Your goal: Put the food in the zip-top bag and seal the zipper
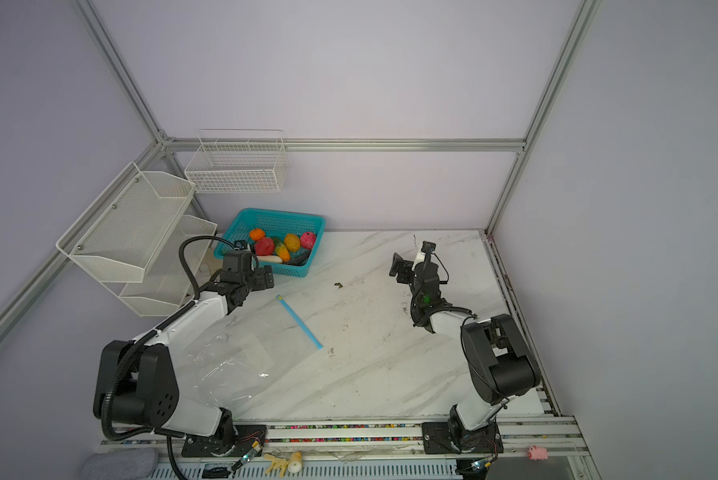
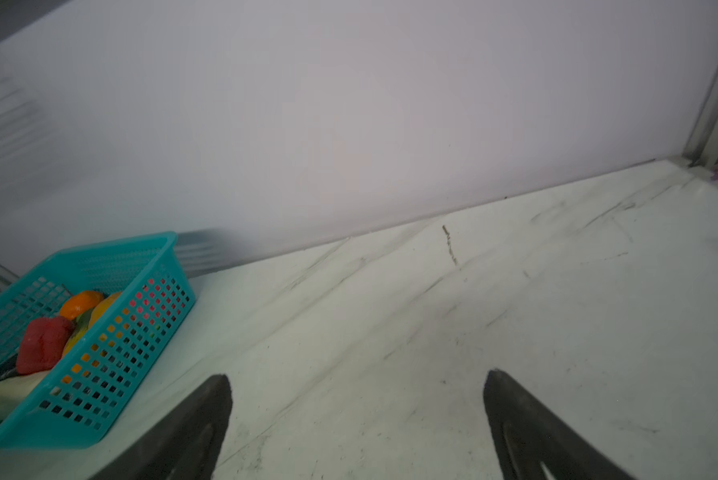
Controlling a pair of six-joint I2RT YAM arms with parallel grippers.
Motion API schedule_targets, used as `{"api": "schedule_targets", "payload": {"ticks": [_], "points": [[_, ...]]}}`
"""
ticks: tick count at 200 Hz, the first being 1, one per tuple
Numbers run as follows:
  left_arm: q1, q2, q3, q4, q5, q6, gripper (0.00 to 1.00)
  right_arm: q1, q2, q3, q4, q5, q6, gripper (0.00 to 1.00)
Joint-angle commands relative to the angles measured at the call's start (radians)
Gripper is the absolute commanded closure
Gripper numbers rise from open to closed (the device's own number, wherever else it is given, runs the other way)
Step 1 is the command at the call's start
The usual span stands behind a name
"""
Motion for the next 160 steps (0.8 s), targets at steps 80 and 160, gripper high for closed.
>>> {"api": "schedule_targets", "payload": {"ticks": [80,160], "points": [[-0.030,0.283,0.666,-0.477,0.323,-0.076,0.00,0.143,0.196,0.257,-0.273,-0.065,0.010,0.02],[-0.113,0.617,1.112,-0.599,0.410,-0.089,0.03,0.165,0.289,0.364,-0.353,-0.068,0.014,0.03]]}}
